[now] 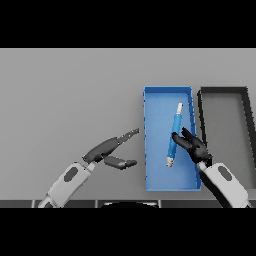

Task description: Pick up the blue pipe and place it into the blue bin.

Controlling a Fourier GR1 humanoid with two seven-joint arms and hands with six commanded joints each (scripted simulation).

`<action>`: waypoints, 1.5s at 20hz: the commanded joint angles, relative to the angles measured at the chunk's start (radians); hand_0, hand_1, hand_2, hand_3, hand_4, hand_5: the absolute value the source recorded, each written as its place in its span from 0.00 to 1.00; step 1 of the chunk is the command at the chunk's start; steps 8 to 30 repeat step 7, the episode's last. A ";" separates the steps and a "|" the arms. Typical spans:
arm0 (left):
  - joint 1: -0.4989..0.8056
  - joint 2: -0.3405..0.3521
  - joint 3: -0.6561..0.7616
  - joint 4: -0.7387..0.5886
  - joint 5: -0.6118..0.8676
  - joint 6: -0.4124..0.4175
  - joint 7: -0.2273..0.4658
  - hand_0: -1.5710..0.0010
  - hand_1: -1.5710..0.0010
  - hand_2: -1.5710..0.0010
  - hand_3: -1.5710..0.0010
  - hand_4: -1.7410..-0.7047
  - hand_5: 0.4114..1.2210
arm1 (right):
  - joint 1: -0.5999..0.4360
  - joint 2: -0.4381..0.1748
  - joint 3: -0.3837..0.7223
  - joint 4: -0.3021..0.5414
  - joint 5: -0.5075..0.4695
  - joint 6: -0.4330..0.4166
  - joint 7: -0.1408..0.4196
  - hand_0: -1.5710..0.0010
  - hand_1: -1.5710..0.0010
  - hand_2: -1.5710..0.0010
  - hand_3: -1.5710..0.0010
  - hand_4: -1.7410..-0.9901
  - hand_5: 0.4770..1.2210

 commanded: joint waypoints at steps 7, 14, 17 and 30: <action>0.003 0.000 -0.006 0.000 -0.022 0.012 -0.012 1.00 1.00 1.00 1.00 0.88 0.08 | -0.012 0.000 0.014 0.000 0.000 -0.002 -0.007 0.99 0.99 0.99 0.99 0.74 0.39; 0.003 0.000 -0.006 0.000 -0.022 0.012 -0.012 1.00 1.00 1.00 1.00 0.88 0.08 | -0.012 0.000 0.014 0.000 0.000 -0.002 -0.007 0.99 0.99 0.99 0.99 0.74 0.39; 0.003 0.000 -0.006 0.000 -0.022 0.012 -0.012 1.00 1.00 1.00 1.00 0.88 0.08 | -0.012 0.000 0.014 0.000 0.000 -0.002 -0.007 0.99 0.99 0.99 0.99 0.74 0.39; 0.003 0.000 -0.006 0.000 -0.022 0.012 -0.012 1.00 1.00 1.00 1.00 0.88 0.08 | -0.012 0.000 0.014 0.000 0.000 -0.002 -0.007 0.99 0.99 0.99 0.99 0.74 0.39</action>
